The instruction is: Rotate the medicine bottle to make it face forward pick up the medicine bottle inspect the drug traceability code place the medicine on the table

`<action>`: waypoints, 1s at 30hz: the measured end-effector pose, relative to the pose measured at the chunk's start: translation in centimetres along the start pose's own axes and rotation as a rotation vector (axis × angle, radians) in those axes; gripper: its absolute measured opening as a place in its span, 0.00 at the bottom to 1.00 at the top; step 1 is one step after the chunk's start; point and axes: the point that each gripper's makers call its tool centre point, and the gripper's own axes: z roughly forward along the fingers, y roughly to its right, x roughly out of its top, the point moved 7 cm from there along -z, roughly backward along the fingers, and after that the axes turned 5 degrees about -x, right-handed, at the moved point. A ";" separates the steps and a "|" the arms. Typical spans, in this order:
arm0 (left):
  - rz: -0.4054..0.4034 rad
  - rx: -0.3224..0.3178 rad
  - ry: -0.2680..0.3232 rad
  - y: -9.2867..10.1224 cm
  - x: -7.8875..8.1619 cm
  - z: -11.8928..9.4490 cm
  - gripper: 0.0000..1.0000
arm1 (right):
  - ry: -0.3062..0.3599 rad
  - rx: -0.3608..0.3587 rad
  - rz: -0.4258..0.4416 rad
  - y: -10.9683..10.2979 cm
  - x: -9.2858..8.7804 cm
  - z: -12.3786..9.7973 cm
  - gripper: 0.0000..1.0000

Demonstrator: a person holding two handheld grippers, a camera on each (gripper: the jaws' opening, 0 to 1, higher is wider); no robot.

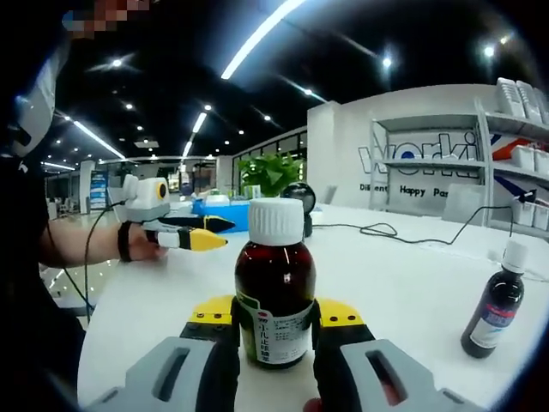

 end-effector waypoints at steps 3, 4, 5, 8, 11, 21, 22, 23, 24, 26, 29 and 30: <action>0.000 0.001 0.000 0.0 0.0 0.0 0.39 | 0.002 -0.007 -0.010 0.2 0.2 -0.1 0.28; 0.000 0.001 0.001 0.0 0.0 0.0 0.39 | 0.006 -0.012 -0.014 0.3 0.4 -0.1 0.28; 0.000 0.001 0.001 0.0 0.0 0.0 0.39 | 0.014 -0.020 -0.017 0.5 0.7 -0.1 0.28; 0.002 0.002 0.000 0.0 0.1 0.0 0.39 | 0.030 -0.033 -0.005 1.3 1.4 0.1 0.28; 0.000 0.003 0.002 0.0 0.1 -0.1 0.39 | 0.036 -0.057 -0.009 2.2 1.9 0.4 0.28; -0.006 0.002 0.008 -0.1 0.1 -0.1 0.39 | 0.071 -0.103 0.021 4.5 2.8 1.9 0.28; -0.006 0.002 0.008 -0.1 0.1 -0.1 0.39 | 0.073 -0.111 0.018 4.8 2.8 2.2 0.28; -0.007 0.001 0.009 -0.1 0.1 -0.1 0.39 | 0.073 -0.120 0.016 5.1 2.7 2.4 0.28; -0.008 0.000 0.010 -0.1 0.1 -0.1 0.39 | 0.073 -0.127 0.013 5.4 2.7 2.7 0.28; -0.008 0.000 0.011 -0.1 0.1 -0.1 0.39 | 0.072 -0.142 0.015 5.9 2.5 3.1 0.28; -0.011 -0.002 0.012 0.0 0.1 -0.1 0.39 | 0.073 -0.162 0.034 6.7 2.4 4.0 0.28; -0.012 -0.002 0.012 0.0 0.1 -0.1 0.39 | 0.070 -0.171 0.032 7.1 2.2 4.3 0.28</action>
